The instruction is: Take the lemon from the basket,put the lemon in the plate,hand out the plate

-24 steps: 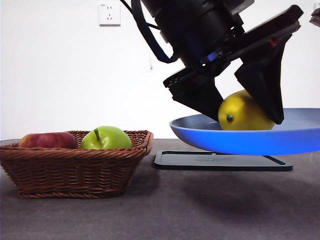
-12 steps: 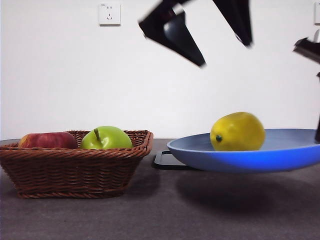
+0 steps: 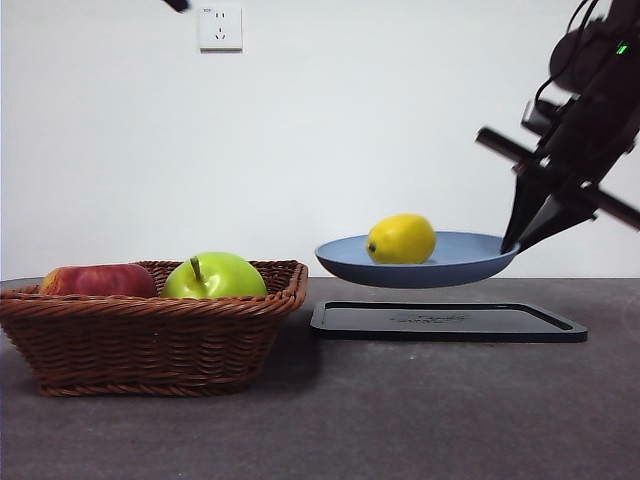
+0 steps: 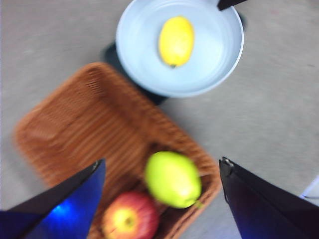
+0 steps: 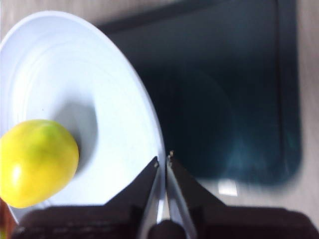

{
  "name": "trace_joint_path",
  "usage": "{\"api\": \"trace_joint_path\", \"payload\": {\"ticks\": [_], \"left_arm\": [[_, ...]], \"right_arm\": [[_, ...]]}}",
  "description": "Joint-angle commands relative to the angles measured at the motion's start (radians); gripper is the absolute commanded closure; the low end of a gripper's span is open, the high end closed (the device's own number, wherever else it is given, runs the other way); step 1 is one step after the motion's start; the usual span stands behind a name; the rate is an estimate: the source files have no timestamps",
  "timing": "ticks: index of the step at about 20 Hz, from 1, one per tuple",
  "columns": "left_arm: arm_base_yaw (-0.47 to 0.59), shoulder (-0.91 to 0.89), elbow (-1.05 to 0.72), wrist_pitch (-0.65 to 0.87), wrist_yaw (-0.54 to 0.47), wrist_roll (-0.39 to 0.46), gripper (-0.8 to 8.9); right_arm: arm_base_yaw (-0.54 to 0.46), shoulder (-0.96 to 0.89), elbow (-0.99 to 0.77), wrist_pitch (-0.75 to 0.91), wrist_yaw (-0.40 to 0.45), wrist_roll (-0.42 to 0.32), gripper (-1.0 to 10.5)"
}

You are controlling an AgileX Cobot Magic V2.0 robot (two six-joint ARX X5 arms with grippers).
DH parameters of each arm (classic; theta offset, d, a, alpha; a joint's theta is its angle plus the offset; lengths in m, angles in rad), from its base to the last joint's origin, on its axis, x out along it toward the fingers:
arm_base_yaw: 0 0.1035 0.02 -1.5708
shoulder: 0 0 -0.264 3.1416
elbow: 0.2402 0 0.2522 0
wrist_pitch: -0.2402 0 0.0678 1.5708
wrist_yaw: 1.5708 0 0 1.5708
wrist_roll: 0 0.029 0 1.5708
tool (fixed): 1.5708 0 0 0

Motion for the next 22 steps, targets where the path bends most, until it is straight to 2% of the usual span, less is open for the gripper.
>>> {"api": "trace_joint_path", "payload": {"ticks": [1, 8, 13, 14, 18, 20, 22], "left_arm": [[0.023, -0.002, 0.019, -0.008, 0.0, 0.011, 4.13], [0.038, -0.004, 0.019, -0.005, 0.0, 0.011, 4.13], [0.038, -0.004, 0.019, 0.002, 0.0, 0.011, 4.13], [0.038, -0.004, 0.019, 0.003, 0.0, 0.011, 4.13], [0.038, -0.004, 0.019, 0.004, 0.0, 0.016, 4.13], [0.038, -0.003, 0.019, 0.011, 0.0, 0.028, 4.13], [0.038, -0.003, 0.019, 0.026, 0.0, 0.056, 4.6]], "right_arm": [[-0.001, 0.093, 0.051, 0.045, -0.008, 0.048, 9.4], [-0.006, 0.184, 0.052, 0.092, -0.004, 0.072, 9.4], [-0.006, 0.184, 0.052, 0.097, -0.008, 0.052, 7.1], [-0.006, 0.18, 0.052, 0.1, -0.011, 0.044, 7.0], [-0.025, 0.114, 0.052, 0.064, -0.013, 0.032, 7.0], [-0.033, 0.047, 0.052, -0.002, -0.011, -0.01, 7.0], [-0.033, -0.026, 0.052, -0.098, -0.005, -0.055, 7.4]]}}
